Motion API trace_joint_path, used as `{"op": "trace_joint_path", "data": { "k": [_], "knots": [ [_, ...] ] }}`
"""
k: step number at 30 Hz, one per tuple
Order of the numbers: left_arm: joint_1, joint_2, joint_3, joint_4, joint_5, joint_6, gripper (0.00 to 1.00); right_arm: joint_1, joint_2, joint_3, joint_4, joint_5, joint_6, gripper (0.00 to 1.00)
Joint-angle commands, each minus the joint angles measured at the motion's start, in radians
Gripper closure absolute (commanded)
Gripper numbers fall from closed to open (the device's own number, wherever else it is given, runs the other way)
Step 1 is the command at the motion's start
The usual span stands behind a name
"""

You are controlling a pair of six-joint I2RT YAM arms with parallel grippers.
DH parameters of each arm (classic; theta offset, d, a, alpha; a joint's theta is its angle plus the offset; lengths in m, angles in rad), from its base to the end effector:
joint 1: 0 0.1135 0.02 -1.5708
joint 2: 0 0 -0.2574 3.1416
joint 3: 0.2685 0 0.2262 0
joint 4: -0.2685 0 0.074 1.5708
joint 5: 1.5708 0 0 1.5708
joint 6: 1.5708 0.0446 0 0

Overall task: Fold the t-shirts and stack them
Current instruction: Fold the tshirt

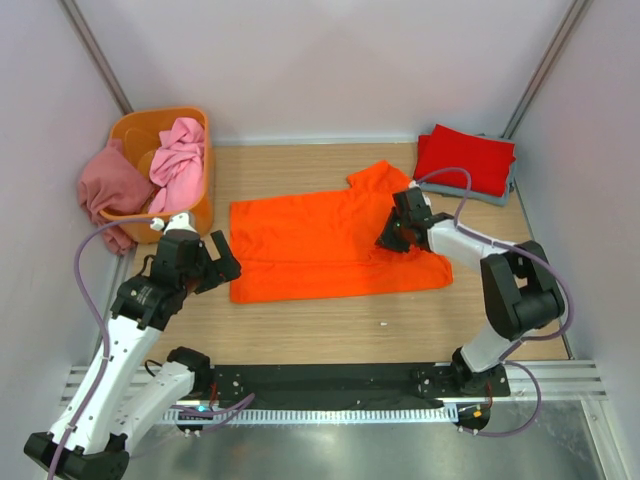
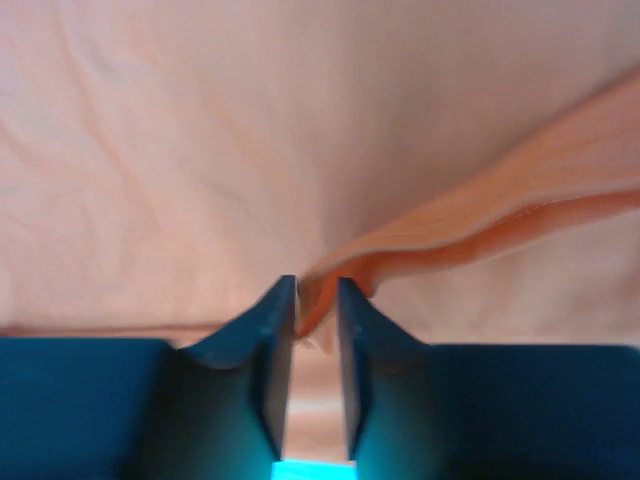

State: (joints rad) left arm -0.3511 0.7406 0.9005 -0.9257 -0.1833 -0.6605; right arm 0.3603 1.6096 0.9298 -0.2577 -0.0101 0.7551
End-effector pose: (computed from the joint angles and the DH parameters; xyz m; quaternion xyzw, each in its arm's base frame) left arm 0.1162 -0.0339 0.2995 -0.1766 0.8998 -0.1153 0.3820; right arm 0.2876 0.1088 0.1847 0.1848 0.9321 0.1689 0.2617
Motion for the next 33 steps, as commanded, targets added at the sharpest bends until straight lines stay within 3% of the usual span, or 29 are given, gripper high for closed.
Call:
{"op": "trace_joint_path", "data": {
  "k": [1,4,8,13,23,27,33],
  "knots": [
    [0.006,-0.014,-0.002,0.005,-0.018,0.013,0.00,0.025,0.074,0.122,-0.035,0.055,-0.033,0.67],
    [0.006,-0.015,-0.002,0.005,-0.021,0.012,0.00,0.035,0.131,0.223,-0.095,0.088,-0.069,0.53],
    [0.006,-0.014,-0.002,0.007,-0.019,0.012,0.00,0.037,0.194,0.338,-0.164,0.142,-0.124,0.49],
    [0.006,-0.010,-0.003,0.008,-0.012,0.013,0.00,0.037,0.125,0.371,-0.190,0.197,-0.165,0.48],
    [0.004,0.092,-0.009,0.037,0.025,0.003,0.00,0.025,-0.122,0.098,-0.149,0.210,-0.171,0.48],
    [-0.002,0.157,-0.096,0.228,0.103,-0.063,0.01,-0.010,-0.188,-0.051,-0.074,0.107,-0.146,0.48],
    [-0.022,0.385,-0.164,0.505,0.085,-0.123,0.04,-0.141,-0.218,-0.192,0.034,-0.104,-0.143,0.48]
  ]
}}
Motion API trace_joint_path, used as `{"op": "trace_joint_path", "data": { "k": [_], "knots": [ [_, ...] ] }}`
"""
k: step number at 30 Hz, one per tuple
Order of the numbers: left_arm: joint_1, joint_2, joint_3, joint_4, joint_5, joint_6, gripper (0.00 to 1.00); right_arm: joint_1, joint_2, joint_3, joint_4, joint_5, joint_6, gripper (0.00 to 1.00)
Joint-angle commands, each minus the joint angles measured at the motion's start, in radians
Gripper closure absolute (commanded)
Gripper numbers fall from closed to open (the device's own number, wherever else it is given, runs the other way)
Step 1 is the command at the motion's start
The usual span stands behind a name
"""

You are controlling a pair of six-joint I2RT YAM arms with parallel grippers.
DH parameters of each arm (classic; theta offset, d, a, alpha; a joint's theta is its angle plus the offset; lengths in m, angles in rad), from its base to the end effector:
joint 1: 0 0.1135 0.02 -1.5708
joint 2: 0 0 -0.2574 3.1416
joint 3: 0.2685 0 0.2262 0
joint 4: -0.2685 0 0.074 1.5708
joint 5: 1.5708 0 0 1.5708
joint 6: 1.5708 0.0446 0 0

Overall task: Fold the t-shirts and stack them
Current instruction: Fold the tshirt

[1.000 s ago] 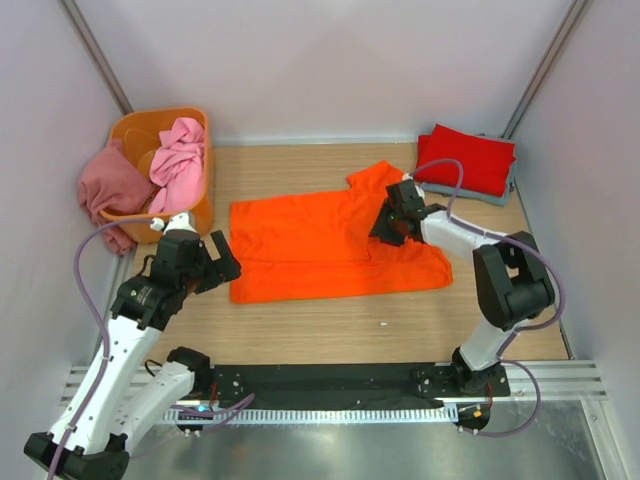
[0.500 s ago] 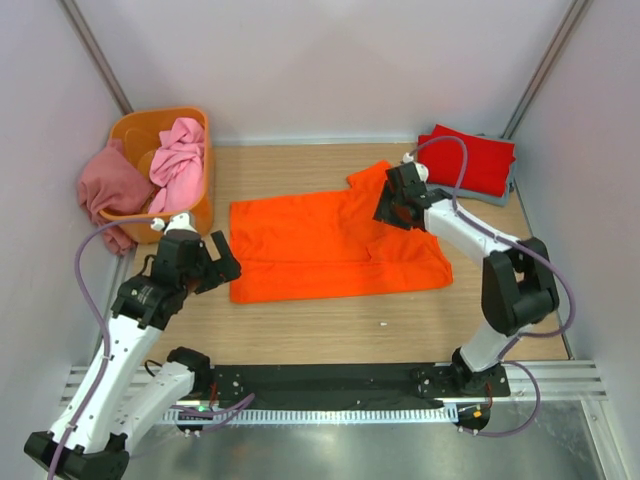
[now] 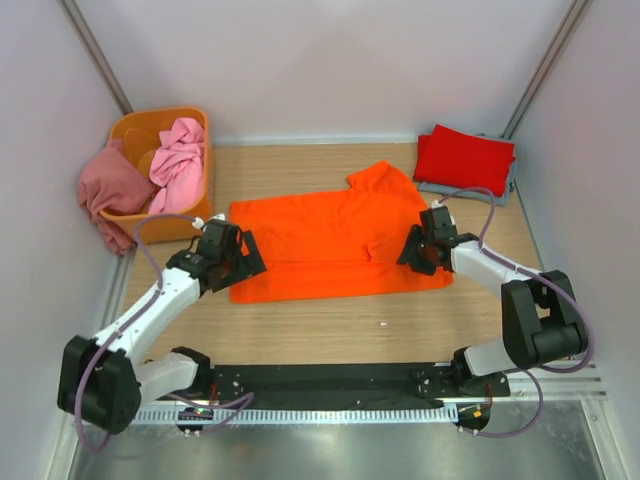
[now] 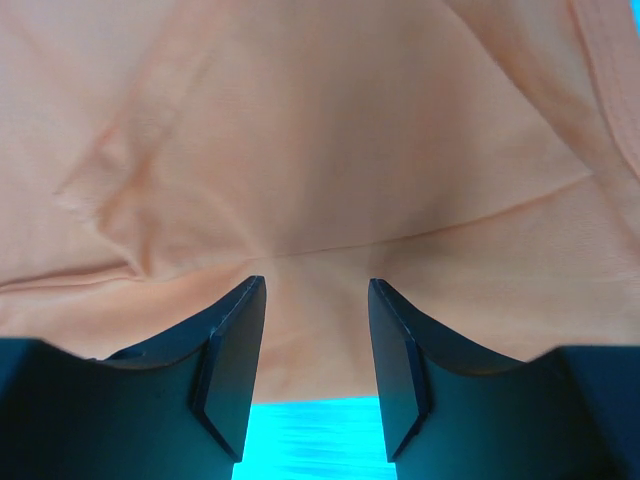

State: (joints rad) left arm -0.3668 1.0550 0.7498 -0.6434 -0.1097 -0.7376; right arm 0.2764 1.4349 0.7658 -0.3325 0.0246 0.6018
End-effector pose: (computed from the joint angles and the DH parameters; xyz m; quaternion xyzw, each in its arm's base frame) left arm 0.1773 -0.0629 0.2330 -0.1917 0.9312 -0.1159 0.2876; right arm 0.2479 0.0692 0.1804 0.1589 0.9465 0.1087 0.2591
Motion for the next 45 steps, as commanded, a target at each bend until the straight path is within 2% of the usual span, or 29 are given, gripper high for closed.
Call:
{"op": "trace_joint_path", "data": {
  "k": [1,6,12,19,24,27,32,34,36,37,39,40,42,45],
  "knots": [
    [-0.011,0.100,-0.017,0.247,-0.001,-0.049,0.05,-0.077,-0.039,-0.040,0.130,-0.161,0.009,0.49],
    [-0.021,0.287,-0.047,0.379,-0.021,-0.074,0.05,-0.121,-0.047,-0.109,0.148,-0.189,0.003,0.49],
    [-0.061,0.382,-0.130,0.436,-0.038,-0.100,0.05,-0.120,-0.109,-0.215,0.155,-0.161,0.052,0.49],
    [-0.112,0.297,-0.196,0.381,-0.056,-0.124,0.05,-0.118,-0.272,-0.353,0.050,-0.083,0.141,0.47],
    [-0.153,0.148,-0.248,0.237,-0.073,-0.195,0.06,-0.115,-0.431,-0.384,-0.039,-0.071,0.199,0.45],
    [-0.164,0.022,-0.242,0.118,-0.071,-0.213,0.05,-0.112,-0.514,-0.350,-0.156,-0.049,0.208,0.44],
    [-0.170,-0.172,-0.098,-0.096,-0.076,-0.192,0.02,-0.102,-0.622,-0.199,-0.278,-0.035,0.194,0.42],
    [-0.170,-0.184,-0.019,-0.171,-0.068,-0.142,0.00,-0.088,-0.614,-0.090,-0.286,-0.029,0.152,0.41],
    [-0.170,-0.150,0.129,-0.243,-0.097,-0.077,0.00,-0.072,-0.573,-0.021,-0.239,0.006,0.115,0.37],
    [-0.170,-0.133,0.176,-0.315,-0.120,-0.004,0.00,-0.068,-0.492,0.053,-0.225,0.017,0.071,0.34],
    [-0.170,-0.100,0.276,-0.357,-0.189,0.073,0.00,-0.068,-0.388,0.149,-0.221,0.038,0.030,0.34],
    [-0.170,-0.098,0.289,-0.369,-0.209,0.143,0.00,-0.068,-0.319,0.256,-0.217,0.037,0.009,0.33],
    [-0.170,-0.102,0.295,-0.372,-0.252,0.190,0.00,-0.069,-0.110,0.395,-0.264,0.034,-0.063,0.33],
    [-0.170,-0.166,0.266,-0.335,-0.234,0.210,0.00,-0.068,0.167,0.761,-0.328,0.046,-0.149,0.33]
  ]
}}
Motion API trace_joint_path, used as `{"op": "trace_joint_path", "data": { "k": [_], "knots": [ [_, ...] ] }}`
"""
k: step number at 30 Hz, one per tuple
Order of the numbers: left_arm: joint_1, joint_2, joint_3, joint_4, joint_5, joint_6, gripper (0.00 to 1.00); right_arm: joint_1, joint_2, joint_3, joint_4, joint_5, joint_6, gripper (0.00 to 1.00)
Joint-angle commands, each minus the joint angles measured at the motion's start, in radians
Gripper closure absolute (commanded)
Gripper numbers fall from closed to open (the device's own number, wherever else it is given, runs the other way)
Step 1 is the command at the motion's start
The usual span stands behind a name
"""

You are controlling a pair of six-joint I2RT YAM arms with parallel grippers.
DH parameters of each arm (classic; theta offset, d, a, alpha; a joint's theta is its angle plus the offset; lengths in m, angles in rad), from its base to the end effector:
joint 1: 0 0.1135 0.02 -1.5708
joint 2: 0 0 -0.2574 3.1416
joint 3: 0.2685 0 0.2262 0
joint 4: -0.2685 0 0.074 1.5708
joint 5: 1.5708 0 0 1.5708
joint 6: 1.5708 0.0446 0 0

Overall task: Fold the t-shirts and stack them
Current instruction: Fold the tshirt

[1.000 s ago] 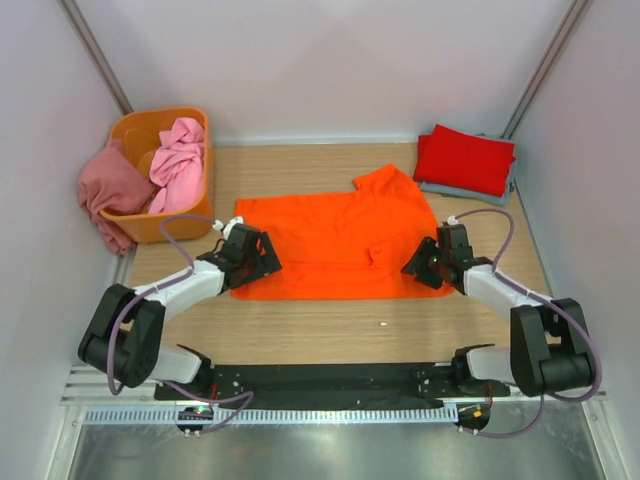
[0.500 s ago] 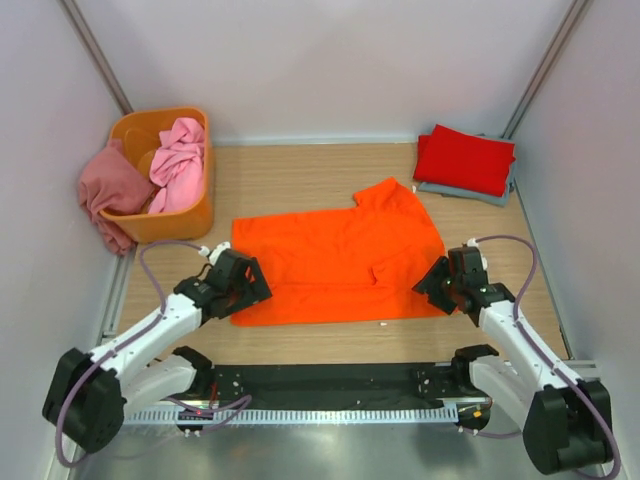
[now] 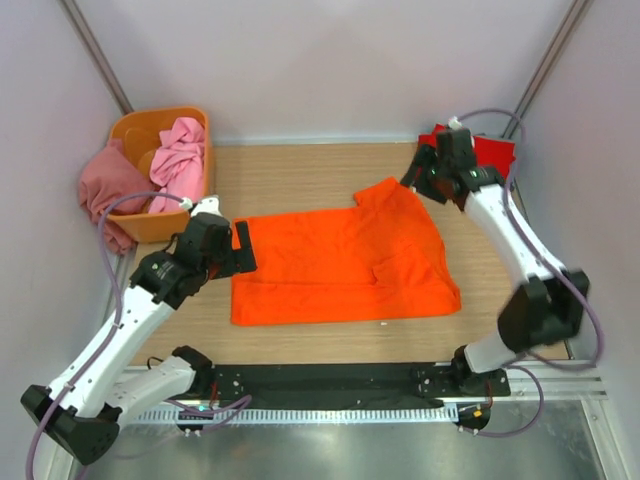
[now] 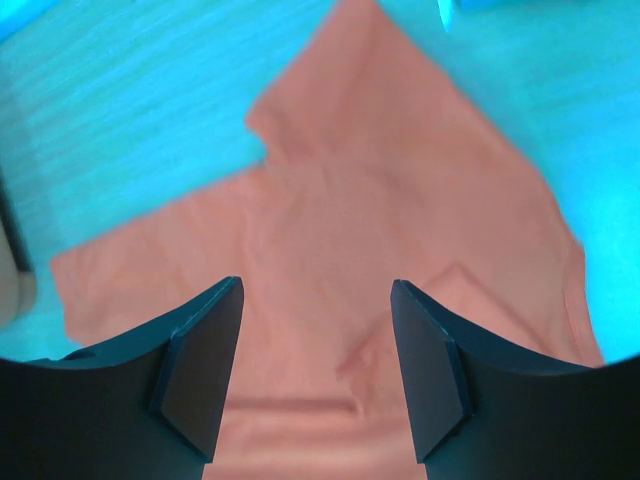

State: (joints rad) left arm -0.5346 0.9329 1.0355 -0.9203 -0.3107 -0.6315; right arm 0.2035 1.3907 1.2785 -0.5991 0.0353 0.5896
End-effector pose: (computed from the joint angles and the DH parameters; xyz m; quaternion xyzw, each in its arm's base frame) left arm 0.1422 -0.0683 0.3173 -0.1013 0.9149 -0.0799 0.3825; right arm 0.2815 0.0565 0.3245 0.1816 0.8906 0.1461 0.3904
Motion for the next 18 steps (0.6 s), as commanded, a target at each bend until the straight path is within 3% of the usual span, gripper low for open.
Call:
{"op": "trace_joint_path", "data": {
  "k": [1,2,6,8,9,10,18],
  "knots": [
    [-0.002,-0.066,-0.040,-0.001,-0.012,0.107,0.00,0.005,0.278,0.325,-0.082,0.050,-0.157,0.33],
    [-0.002,-0.089,-0.092,0.033,0.001,0.111,0.00,0.004,0.426,0.403,-0.106,0.075,-0.192,0.33],
    [-0.002,-0.144,-0.103,0.040,-0.027,0.107,0.00,-0.009,0.766,0.834,-0.197,0.123,-0.260,0.35],
    [-0.001,-0.158,-0.110,0.041,-0.050,0.101,0.00,-0.015,0.881,0.970,-0.226,0.112,-0.278,0.35],
    [-0.001,-0.164,-0.111,0.041,-0.042,0.102,0.00,-0.018,1.021,1.142,-0.276,0.120,-0.295,0.36],
    [-0.001,-0.163,-0.111,0.041,-0.042,0.102,0.00,-0.019,1.072,1.189,-0.271,0.141,-0.301,0.36],
    [-0.001,-0.161,-0.111,0.040,-0.042,0.101,0.00,-0.019,1.128,1.111,-0.168,0.132,-0.297,0.35]
  ]
}}
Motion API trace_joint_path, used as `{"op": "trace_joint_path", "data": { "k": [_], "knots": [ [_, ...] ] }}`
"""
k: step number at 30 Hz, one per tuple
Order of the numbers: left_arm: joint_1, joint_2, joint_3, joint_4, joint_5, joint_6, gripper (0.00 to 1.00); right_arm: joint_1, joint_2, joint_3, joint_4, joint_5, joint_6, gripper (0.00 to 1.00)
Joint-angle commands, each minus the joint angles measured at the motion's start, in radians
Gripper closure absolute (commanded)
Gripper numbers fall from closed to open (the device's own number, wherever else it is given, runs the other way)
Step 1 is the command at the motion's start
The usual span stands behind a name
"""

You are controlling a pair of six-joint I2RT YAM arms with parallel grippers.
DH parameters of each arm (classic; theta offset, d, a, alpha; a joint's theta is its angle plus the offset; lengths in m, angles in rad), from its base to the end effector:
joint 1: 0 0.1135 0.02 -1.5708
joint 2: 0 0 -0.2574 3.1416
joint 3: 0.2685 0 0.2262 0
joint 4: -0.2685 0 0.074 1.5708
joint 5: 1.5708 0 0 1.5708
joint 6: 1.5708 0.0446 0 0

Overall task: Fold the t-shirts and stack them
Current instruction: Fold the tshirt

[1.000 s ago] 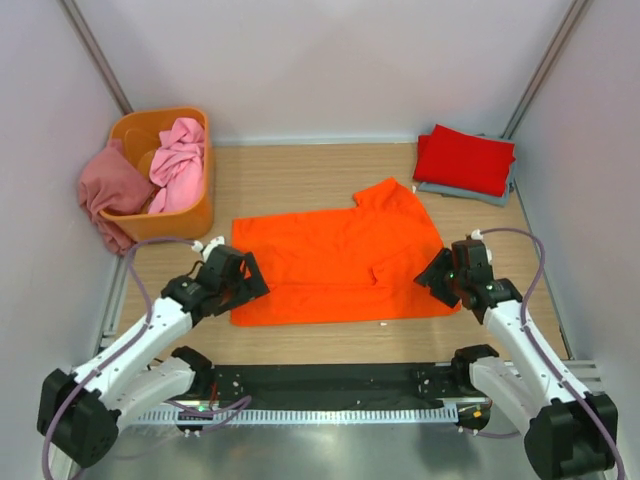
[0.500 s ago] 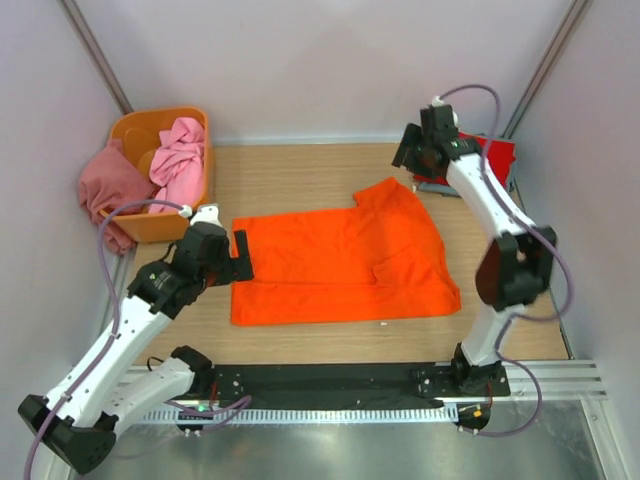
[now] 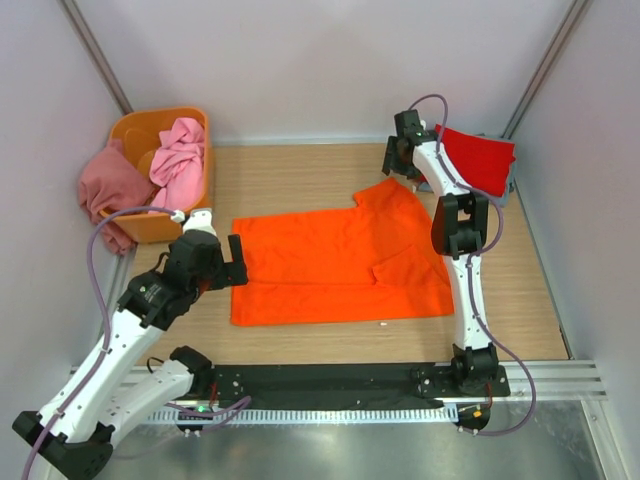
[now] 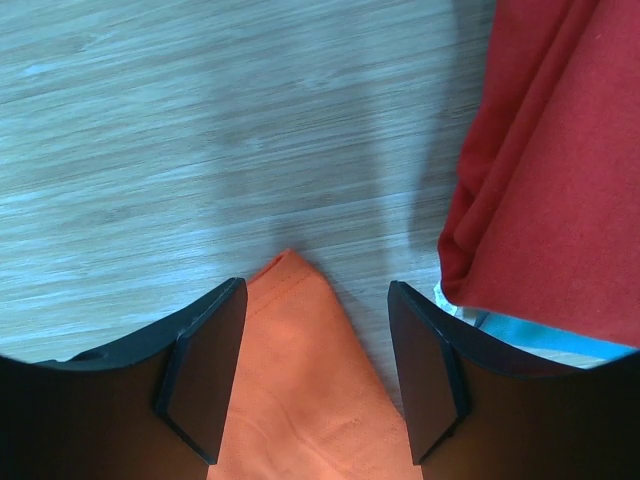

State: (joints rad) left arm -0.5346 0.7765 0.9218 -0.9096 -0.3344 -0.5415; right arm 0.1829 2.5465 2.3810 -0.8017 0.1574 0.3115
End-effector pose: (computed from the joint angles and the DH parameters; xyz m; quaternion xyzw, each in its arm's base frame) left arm 0.1170 -0.0523 0.3045 -0.0684 0.9067 -0.0668 0.4107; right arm 0.5177 0.0886 0.1839 0.0845 0.9484 -0.0003 0.3057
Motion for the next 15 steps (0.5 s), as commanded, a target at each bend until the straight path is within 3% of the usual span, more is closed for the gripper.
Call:
{"op": "trace_joint_path", "data": {
  "k": [1,13,14,15],
  "knots": [
    [-0.001,-0.005,0.003,0.029,-0.018,0.011,0.00,0.003,-0.017,0.007,0.035,0.007,-0.015,0.36],
    [0.004,0.014,0.003,0.029,-0.022,0.011,0.00,0.047,0.003,-0.111,0.091,0.024,0.008,0.46],
    [0.004,0.015,0.003,0.029,-0.023,0.011,0.00,0.047,0.006,-0.114,0.098,0.022,0.009,0.48],
    [0.005,0.018,0.003,0.029,-0.023,0.011,0.00,0.047,0.006,-0.118,0.105,0.019,0.009,0.59]
  ]
}}
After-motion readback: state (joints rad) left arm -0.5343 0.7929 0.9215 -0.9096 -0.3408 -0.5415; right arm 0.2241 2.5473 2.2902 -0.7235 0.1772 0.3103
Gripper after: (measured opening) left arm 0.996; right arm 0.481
